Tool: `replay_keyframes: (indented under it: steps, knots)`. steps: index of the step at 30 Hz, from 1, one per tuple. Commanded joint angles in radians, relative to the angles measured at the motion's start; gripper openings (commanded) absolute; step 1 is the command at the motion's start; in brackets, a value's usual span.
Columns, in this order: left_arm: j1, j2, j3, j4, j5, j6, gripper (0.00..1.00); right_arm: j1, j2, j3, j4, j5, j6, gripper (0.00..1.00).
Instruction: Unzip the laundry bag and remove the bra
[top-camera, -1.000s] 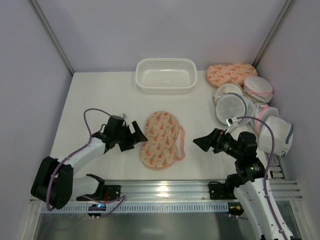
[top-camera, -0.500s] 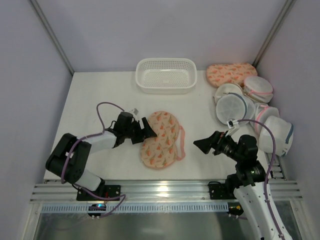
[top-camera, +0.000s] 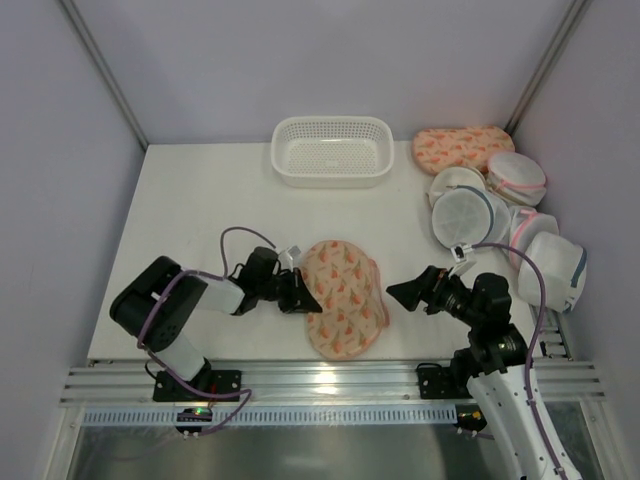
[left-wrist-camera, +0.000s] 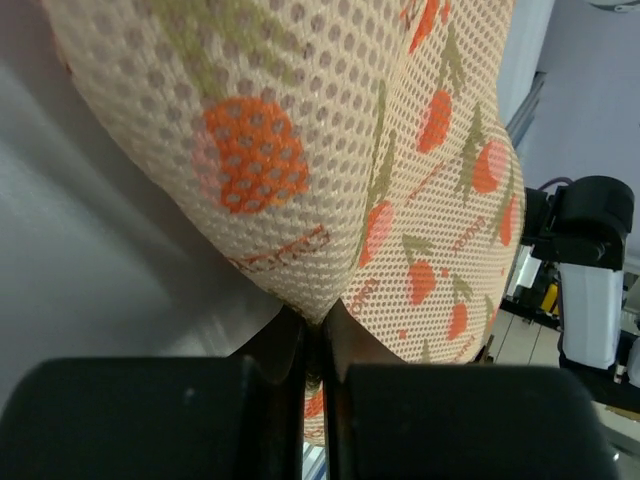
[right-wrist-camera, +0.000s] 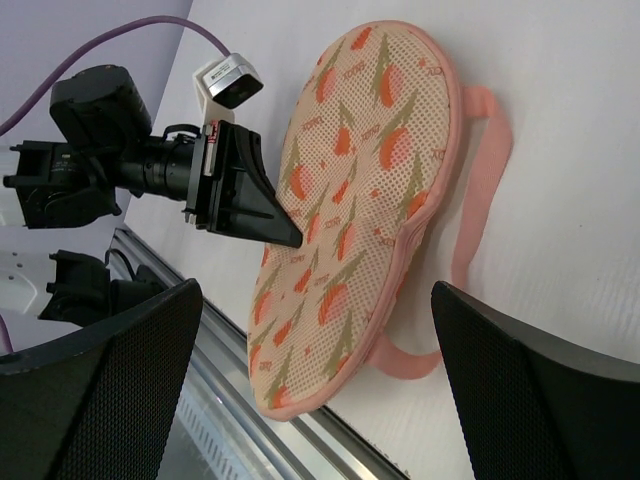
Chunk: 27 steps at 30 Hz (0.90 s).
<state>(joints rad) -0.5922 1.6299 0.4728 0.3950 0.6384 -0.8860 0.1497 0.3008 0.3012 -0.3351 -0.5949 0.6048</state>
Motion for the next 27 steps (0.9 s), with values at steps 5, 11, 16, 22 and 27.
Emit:
replay_keyframes:
  steps: [5,11,16,22,27]
  knots:
    - [-0.133,0.030,-0.135,0.609,-0.218,-0.356,0.00,0.008,0.006,0.006,0.018,-0.003,0.010,0.99]
    - [-0.306,-0.033,-0.159,0.520,-0.852,-0.565,0.00,0.010,0.034,0.056,-0.047,-0.005,-0.042,0.99]
    - [-0.368,-0.159,0.030,0.009,-1.080,-0.689,0.00,0.027,0.027,0.111,-0.111,0.009,-0.085,0.99]
    - [-0.368,-0.186,0.217,-0.284,-1.135,-0.778,0.00,0.077,0.031,0.125,-0.127,0.067,-0.108,0.96]
    - [-0.367,-0.179,0.221,-0.266,-1.089,-0.850,0.00,0.272,0.130,0.130,-0.059,0.254,-0.103,0.91]
